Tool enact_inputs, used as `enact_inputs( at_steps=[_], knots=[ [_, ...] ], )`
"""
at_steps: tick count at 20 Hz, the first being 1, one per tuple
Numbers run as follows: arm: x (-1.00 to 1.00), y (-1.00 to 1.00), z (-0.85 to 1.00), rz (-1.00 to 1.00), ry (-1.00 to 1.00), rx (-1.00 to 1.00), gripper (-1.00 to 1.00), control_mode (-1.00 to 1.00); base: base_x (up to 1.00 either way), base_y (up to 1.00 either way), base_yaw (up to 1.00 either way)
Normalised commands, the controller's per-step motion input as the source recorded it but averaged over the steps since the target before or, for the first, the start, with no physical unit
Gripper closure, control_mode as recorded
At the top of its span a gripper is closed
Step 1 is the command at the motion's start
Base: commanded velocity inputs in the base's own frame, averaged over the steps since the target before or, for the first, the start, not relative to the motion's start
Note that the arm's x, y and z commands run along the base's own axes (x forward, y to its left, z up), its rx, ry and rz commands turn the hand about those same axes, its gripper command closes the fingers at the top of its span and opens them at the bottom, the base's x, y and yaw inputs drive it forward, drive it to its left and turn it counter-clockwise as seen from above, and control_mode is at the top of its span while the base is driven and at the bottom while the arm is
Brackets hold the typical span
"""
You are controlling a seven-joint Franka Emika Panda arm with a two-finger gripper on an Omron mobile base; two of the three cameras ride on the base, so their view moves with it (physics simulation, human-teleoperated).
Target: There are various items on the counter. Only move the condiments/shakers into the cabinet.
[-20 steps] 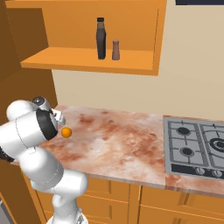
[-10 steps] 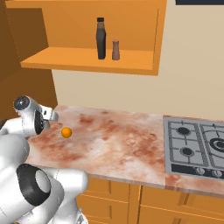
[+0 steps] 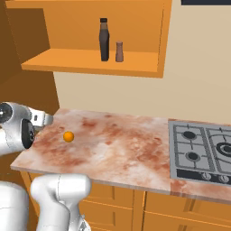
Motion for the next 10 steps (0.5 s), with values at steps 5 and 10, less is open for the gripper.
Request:
enact_inputs(
  at_steps=[5,10],
  knots=[
    [-0.69,-0.25,1.00,-0.11,-0.04,0.00,1.00,-1.00,0.00,0.00,0.00],
    [-0.48,-0.26,1.00,-0.13,0.01,0.00,1.00,-1.00,0.00,0.00,0.00]
  ],
)
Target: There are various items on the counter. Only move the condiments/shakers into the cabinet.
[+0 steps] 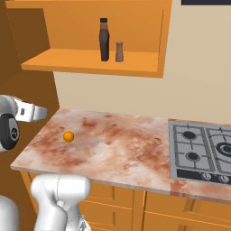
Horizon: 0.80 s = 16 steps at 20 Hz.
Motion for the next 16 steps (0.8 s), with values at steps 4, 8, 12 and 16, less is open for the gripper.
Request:
enact_inputs(
  at_steps=[4,8,12,16],
  knots=[
    [-0.21,-0.16,1.00,-0.12,0.16,0.00,1.00,-1.00,0.00,0.00,0.00],
    [0.00,-0.06,1.00,-0.12,0.33,0.01,1.00,-1.00,0.00,0.00,0.00],
    [0.00,-0.01,0.86,-0.11,0.25,0.02,1.00,-1.00,0.00,0.00,0.00],
    [-0.01,0.00,0.04,0.00,-0.04,0.00,1.00,-1.00,0.00,0.00,0.00]
  ],
)
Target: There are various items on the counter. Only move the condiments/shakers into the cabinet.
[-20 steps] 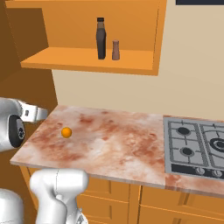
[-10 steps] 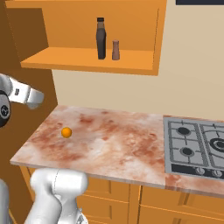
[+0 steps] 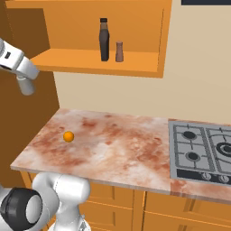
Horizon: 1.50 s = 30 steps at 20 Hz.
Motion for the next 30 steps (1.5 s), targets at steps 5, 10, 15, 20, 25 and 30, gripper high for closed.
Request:
enact_inputs(
  at_steps=[5,10,15,20,25,30],
  knots=[
    [0.04,-0.22,0.31,0.02,-0.12,0.00,1.00,-1.00,0.00,0.00,0.00],
    [0.13,-0.04,0.41,0.01,-0.12,-0.08,1.00,-1.00,0.00,0.00,0.00],
    [0.02,0.00,0.04,0.00,-0.02,-0.16,1.00,-1.00,0.00,0.00,0.00],
    [0.17,-0.18,0.00,0.00,-0.01,0.00,1.00,-1.00,0.00,0.00,0.00],
    [0.31,-0.21,0.02,0.00,-0.08,0.03,1.00,-1.00,0.00,0.00,0.00],
    [0.52,-0.09,-0.04,0.01,-0.08,0.00,1.00,-1.00,0.00,0.00,0.00]
  ],
)
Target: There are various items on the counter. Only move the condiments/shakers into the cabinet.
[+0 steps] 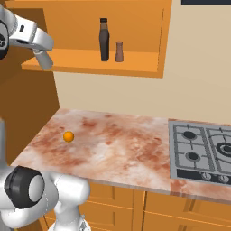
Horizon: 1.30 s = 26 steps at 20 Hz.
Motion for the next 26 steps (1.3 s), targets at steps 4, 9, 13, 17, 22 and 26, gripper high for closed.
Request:
enact_inputs(
  at_steps=[4,9,13,17,22,26],
  knots=[
    [0.66,-0.11,-0.14,0.01,-0.06,0.00,1.00,-1.00,0.00,0.00,0.00],
    [0.64,-0.17,0.00,0.00,-0.01,0.00,1.00,-1.00,0.00,0.00,0.00],
    [0.66,-0.06,0.00,0.00,-0.03,-0.03,1.00,-1.00,0.00,0.00,0.00],
    [0.60,-0.13,-0.06,0.00,0.00,0.00,1.00,-1.00,0.00,0.00,0.00],
    [0.55,-0.10,-0.08,0.00,0.00,0.00,1.00,-1.00,0.00,0.00,0.00],
    [0.36,-0.10,-0.06,0.00,0.01,0.00,1.00,-1.00,0.00,0.00,0.00]
  ],
)
